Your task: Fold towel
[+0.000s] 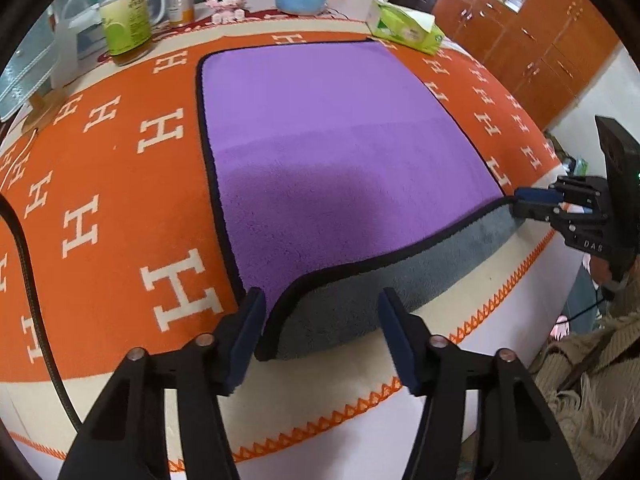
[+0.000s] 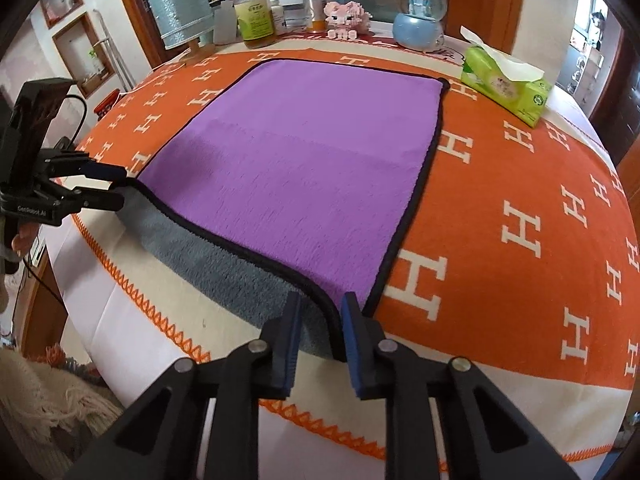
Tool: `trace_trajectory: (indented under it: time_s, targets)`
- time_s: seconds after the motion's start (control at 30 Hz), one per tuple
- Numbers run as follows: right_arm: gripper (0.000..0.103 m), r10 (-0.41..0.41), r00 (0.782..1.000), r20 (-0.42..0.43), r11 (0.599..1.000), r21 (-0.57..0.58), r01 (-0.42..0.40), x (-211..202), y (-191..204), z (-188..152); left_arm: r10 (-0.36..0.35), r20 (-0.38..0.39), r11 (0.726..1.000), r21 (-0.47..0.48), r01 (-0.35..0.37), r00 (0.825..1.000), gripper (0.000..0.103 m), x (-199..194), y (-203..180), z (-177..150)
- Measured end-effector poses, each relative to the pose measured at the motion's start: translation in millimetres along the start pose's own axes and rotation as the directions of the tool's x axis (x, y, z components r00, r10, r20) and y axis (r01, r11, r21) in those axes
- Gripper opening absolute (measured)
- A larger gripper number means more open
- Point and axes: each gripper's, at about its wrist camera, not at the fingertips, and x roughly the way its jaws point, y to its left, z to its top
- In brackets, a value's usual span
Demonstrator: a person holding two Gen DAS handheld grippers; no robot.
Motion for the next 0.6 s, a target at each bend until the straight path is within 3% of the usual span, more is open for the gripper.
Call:
trace_trajectory:
  time_s: [0.6]
  targets:
    - [0.010,0.003,1.000,-0.007,1.000,-0.009,-0.003,0.2,-2.6,-1.9,0.015,-0.069,1.000,0.001,-0.015,0.997,0.024,14.1,9.2,3.3]
